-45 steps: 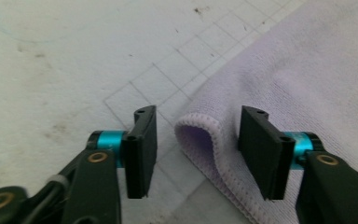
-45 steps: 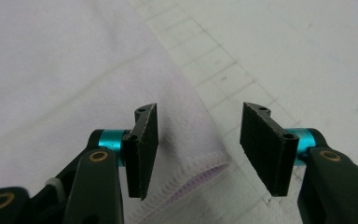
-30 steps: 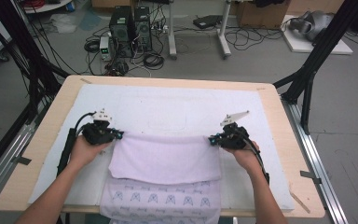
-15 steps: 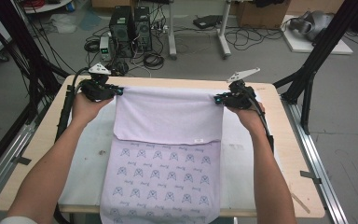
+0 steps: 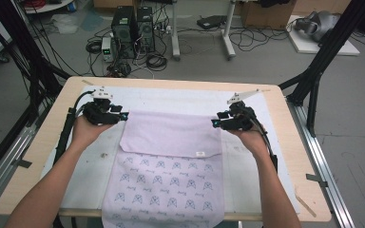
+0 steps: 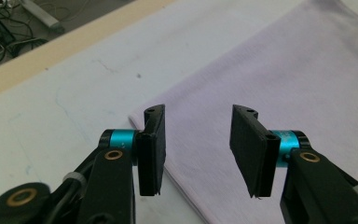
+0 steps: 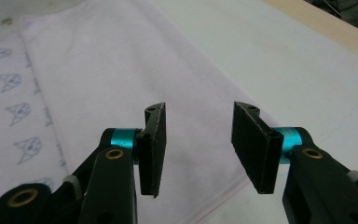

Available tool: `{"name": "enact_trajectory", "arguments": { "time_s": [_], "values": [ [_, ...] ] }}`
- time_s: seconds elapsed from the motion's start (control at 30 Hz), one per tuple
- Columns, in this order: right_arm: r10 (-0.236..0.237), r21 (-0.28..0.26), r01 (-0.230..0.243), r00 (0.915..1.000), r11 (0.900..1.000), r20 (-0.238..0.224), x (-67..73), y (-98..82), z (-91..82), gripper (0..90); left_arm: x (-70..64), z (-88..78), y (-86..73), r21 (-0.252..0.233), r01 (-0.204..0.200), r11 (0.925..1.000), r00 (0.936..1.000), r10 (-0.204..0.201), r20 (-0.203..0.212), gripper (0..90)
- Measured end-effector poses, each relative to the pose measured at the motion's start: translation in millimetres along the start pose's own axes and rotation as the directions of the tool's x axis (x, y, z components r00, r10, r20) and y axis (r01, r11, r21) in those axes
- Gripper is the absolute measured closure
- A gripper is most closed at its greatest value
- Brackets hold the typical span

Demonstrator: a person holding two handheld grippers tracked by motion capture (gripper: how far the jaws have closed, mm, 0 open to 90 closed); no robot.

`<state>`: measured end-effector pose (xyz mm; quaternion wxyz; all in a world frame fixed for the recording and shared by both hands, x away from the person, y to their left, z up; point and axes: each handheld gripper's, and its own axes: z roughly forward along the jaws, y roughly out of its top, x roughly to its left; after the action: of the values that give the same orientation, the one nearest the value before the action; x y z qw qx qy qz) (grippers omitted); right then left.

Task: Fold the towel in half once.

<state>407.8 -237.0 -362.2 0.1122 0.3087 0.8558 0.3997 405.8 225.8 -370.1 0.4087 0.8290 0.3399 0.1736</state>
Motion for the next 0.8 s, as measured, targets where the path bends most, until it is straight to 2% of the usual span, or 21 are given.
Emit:
{"name": "enact_trajectory", "arguments": {
  "time_s": [0.17, 0.3, 0.37, 0.4, 0.43, 0.47, 0.5, 0.57, 0.63, 0.7, 0.8],
  "values": [
    [-0.014, 0.018, 0.014, 0.9993, 1.0, -0.034, 19.6, -23.3, 1.9, 54.1, -15.4, -6.8, -25.0, 0.017, -0.023, 0.9996, 0.9993, 0.022, 0.031, 54.1],
    [-0.015, 0.027, 0.016, 0.9986, 1.0, -0.05, 30.1, -37.8, 5.1, 54.8, -23.8, -5.9, -43.1, 0.037, -0.022, 0.999, 0.998, 0.02, 0.059, 54.2],
    [-0.019, 0.035, 0.021, 0.9982, 0.999, -0.058, 34.4, -43.5, 7.6, 55.1, -26.2, -3.9, -52.4, 0.049, -0.009, 0.9988, 0.996, 0.005, 0.089, 54.8],
    [-0.019, 0.038, 0.022, 0.9977, 0.999, -0.065, 36.0, -46.6, 9.2, 55.3, -27.5, -2.5, -56.3, 0.062, -0.004, 0.9981, 0.9947, -0.002, 0.103, 55.1],
    [-0.013, 0.047, 0.017, 0.9976, 0.999, -0.068, 37.7, -49.9, 10.8, 55.4, -29.0, -0.5, -58.3, 0.089, -0.017, 0.9959, 0.9939, 0.007, 0.11, 55.1],
    [-0.012, 0.059, 0.016, 0.9971, 0.998, -0.076, 38.9, -53.2, 13.4, 55.6, -31.1, 0.6, -60.1, 0.093, -0.028, 0.9952, 0.9936, 0.017, 0.111, 55.1],
    [-0.006, 0.096, 0.014, 0.9963, 0.995, -0.086, 39.3, -55.1, 16.8, 55.5, -32.9, 0.9, -62.2, 0.083, -0.029, 0.9961, 0.9932, 0.019, 0.115, 55.6],
    [-0.006, 0.136, 0.019, 0.9956, 0.991, -0.094, 41.9, -58.0, 21.5, 55.6, -35.4, 3.2, -66.5, 0.097, -0.038, 0.9946, 0.9916, 0.026, 0.127, 57.2],
    [-0.022, 0.106, 0.03, 0.9965, 0.994, -0.081, 45.4, -61.9, 22.5, 57.7, -36.4, 5.7, -72.0, 0.112, -0.044, 0.9928, 0.9913, 0.029, 0.129, 59.3],
    [-0.013, 0.122, 0.023, 0.9965, 0.992, -0.082, 46.0, -66.5, 25.6, 57.8, -37.9, 7.2, -76.3, 0.12, -0.052, 0.9914, 0.9913, 0.036, 0.127, 61.2],
    [-0.016, 0.122, 0.025, 0.9973, 0.992, -0.072, 48.6, -75.2, 29.8, 60.7, -40.0, 7.7, -80.3, 0.101, -0.052, 0.9936, 0.9929, 0.04, 0.112, 63.9]
  ]
}}
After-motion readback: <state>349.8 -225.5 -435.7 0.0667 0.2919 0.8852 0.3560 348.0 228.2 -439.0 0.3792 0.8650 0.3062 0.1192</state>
